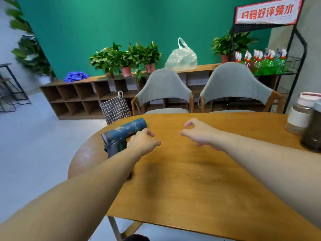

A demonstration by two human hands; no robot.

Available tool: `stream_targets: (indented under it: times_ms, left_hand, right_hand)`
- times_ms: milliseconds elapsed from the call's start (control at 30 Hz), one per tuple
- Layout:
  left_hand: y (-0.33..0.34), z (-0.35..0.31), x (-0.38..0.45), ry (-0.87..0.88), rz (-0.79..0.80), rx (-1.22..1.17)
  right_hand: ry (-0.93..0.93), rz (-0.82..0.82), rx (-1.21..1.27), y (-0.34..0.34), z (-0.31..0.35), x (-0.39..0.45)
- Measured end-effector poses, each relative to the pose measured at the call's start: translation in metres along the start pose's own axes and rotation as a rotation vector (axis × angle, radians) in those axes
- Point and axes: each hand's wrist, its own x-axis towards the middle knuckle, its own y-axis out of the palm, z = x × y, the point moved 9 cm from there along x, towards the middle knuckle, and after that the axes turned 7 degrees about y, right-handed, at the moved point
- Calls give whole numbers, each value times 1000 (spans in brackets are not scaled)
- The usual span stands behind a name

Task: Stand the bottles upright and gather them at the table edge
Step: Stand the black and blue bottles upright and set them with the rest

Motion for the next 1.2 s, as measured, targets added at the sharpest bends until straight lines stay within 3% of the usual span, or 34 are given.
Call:
stream_targets:
  times_ms: [100,167,267,367,533,700,900,1067,1200]
  left_hand:
    - [-28,35,6,-47,-91,260]
    - [-41,58,12,-100,-128,294]
    - [-53,97,23,-211,-154,252]
    - [-46,130,33,-338,-59,88]
    - [-28,172,60,-420,-14,-141]
    - [-30,186,72,-471,-50,-316]
    - [-65,194,72,-427,-92,-229]
    - [-78,203,71,-392,-38,-236]
    - [-81,220,75,-405,1,-282]
  right_hand:
    - [-29,39,-53,28,23,12]
    - [-38,69,-89,47,35,21]
    - [-61,86,-116,72,56,37]
    - [-57,96,-125,93,73,54]
    - [-32,130,-63,127,99,85]
    - [-60,70,-236,154,124,127]
    - [149,152,-212,202,135,164]
    - [25,270,-533,229,159,175]
    - [-54,246,-595,234,178,188]
